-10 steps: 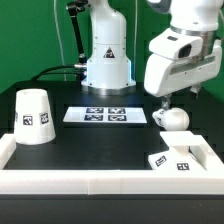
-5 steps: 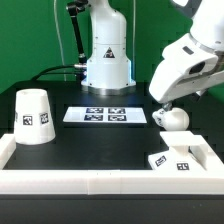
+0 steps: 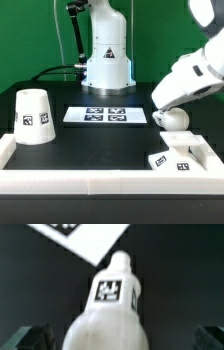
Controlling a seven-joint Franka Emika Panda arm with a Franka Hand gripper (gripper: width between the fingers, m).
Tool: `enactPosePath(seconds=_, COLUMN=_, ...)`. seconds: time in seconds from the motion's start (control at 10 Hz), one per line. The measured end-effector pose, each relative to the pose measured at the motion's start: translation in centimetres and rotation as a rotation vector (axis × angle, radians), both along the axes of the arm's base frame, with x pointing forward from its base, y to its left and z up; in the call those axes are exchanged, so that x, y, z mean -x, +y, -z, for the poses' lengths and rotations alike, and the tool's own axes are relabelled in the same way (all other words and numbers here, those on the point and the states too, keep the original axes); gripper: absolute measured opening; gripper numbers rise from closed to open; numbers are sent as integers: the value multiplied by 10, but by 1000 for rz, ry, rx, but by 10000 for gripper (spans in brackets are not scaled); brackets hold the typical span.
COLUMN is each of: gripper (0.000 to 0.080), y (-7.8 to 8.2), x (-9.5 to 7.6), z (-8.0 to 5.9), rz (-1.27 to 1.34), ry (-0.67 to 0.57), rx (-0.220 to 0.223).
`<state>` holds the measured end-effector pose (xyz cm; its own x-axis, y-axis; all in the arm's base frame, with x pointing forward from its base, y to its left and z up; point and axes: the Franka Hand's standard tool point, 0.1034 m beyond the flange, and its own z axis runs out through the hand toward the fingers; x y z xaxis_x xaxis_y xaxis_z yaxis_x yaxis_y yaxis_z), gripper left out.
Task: Assemble lamp
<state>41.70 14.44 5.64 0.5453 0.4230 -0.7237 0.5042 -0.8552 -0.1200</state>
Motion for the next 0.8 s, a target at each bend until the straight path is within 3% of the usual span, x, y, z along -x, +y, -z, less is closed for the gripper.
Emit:
enactPosePath(seconds=0.5, gripper=698, y=-5, x=-4, z=6, rz=11, ry=11, rx=5)
enactPosePath(seconds=0.8, gripper=698, y=-9, x=-4, z=20, rz=21, ry=-31, rx=-10)
